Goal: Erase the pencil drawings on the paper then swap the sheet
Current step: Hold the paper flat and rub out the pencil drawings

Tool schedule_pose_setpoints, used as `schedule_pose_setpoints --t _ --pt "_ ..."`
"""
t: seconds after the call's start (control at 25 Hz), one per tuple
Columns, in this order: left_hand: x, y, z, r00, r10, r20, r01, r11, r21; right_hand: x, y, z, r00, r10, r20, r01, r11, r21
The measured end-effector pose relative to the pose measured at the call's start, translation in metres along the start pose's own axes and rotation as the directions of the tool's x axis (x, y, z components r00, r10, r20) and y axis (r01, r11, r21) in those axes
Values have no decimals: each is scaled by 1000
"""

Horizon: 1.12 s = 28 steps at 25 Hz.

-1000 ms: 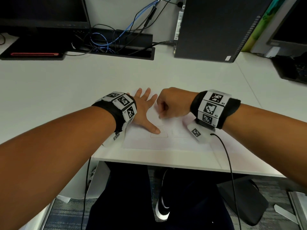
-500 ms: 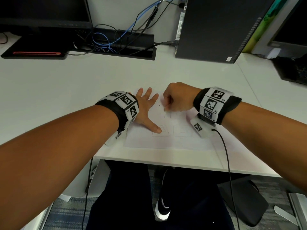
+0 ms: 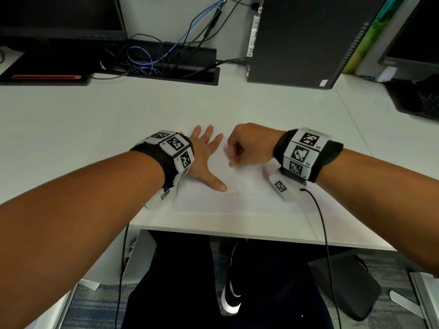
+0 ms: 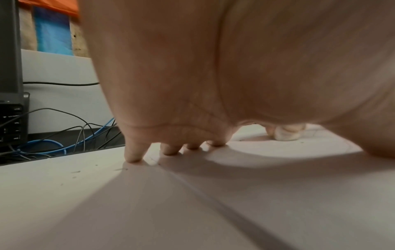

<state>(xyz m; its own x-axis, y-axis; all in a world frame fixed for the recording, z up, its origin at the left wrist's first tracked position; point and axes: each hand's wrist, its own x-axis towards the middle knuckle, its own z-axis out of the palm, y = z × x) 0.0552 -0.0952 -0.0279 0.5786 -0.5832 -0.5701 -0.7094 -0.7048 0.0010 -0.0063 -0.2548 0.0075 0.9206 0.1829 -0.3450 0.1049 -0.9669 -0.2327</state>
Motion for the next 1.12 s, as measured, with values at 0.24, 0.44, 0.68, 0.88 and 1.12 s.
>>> schedule_pose_setpoints --t 0.24,0.44,0.68,0.88,1.12 --pt "3 -1 0 1000 4 -2 -4 1000 -10 -3 -12 5 998 -56 21 55 996 66" --pt "2 -1 1 1000 -1 2 1 1000 -4 4 -6 -3 999 3 -35 0 996 91" --pt "4 -1 1 1000 5 -5 -5 1000 -5 9 -7 -2 998 -2 -69 7 998 70" --pt "4 -3 2 1000 12 -1 -12 1000 -23 5 -20 5 995 -93 41 92 996 18" --pt "-3 1 -1 1000 -7 -13 7 1000 -5 6 -5 1 995 6 -99 -8 1000 -27"
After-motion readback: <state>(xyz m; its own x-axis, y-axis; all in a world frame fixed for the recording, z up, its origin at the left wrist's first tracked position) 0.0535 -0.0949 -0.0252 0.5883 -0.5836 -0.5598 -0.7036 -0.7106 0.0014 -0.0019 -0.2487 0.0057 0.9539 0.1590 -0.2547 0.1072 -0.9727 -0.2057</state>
